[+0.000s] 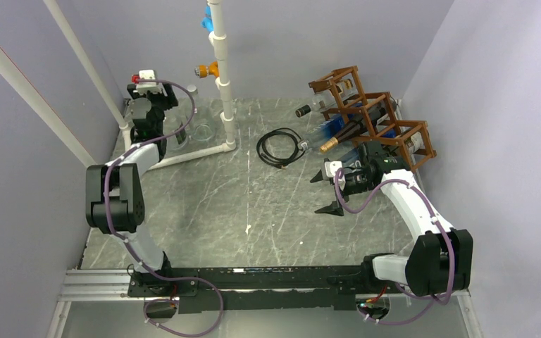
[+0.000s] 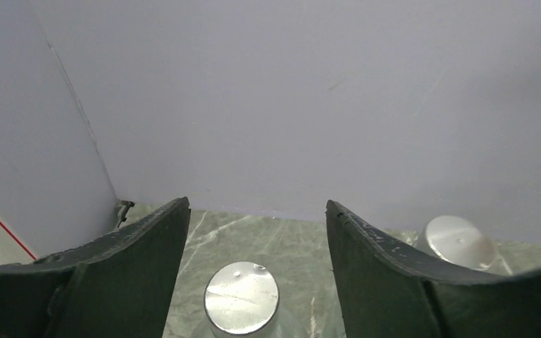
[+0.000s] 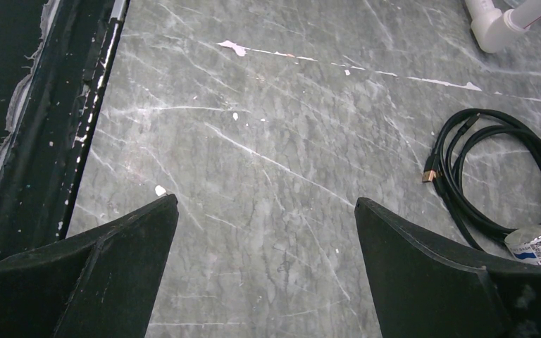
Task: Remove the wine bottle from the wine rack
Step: Place the wine bottle at the center of the board.
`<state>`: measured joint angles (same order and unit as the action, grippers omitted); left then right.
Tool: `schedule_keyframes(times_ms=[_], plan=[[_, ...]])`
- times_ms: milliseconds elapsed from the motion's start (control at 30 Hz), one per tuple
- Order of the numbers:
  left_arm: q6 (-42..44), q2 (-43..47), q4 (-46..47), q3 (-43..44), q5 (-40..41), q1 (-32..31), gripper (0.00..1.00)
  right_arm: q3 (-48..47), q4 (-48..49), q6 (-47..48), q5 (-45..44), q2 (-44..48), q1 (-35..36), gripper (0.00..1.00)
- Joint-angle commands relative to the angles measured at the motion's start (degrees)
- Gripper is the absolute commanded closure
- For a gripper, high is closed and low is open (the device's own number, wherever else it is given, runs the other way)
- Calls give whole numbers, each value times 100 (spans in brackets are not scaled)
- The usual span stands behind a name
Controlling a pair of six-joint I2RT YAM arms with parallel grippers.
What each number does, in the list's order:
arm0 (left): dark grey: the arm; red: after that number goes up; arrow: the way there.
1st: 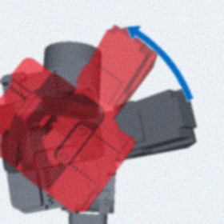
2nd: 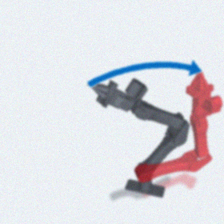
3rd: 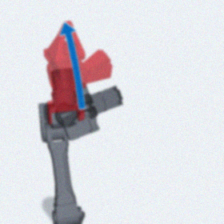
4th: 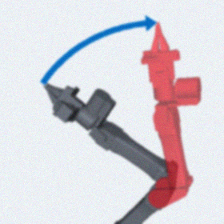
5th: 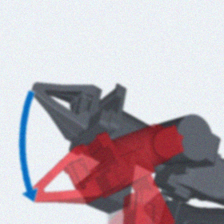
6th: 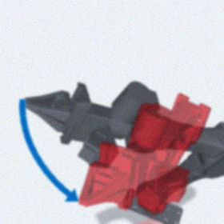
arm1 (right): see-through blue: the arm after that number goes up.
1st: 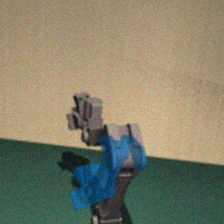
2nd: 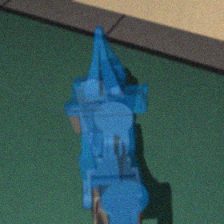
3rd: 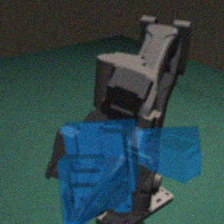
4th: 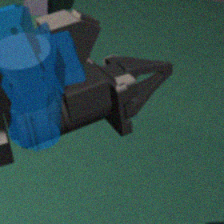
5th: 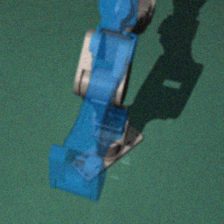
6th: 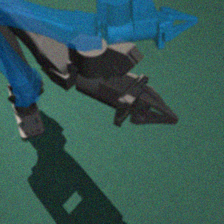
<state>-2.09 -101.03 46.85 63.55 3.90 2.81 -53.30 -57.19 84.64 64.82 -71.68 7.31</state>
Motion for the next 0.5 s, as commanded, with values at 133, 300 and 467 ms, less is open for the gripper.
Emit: schedule_keyframes(times_ms=[133, 300, 467], plan=[[-176, 1208, -175, -321, -190, 15, 10, -49, -71, 237, 198, 46, -21, 0], [-627, 1926, -1239, -462, -312, 11, 0, -63, -95, 242, 231, 88, -31, 0], [-1226, 2576, -2551, -517, -704, 13, 0, -73, -103, 220, 301, 166, -66, 0]])
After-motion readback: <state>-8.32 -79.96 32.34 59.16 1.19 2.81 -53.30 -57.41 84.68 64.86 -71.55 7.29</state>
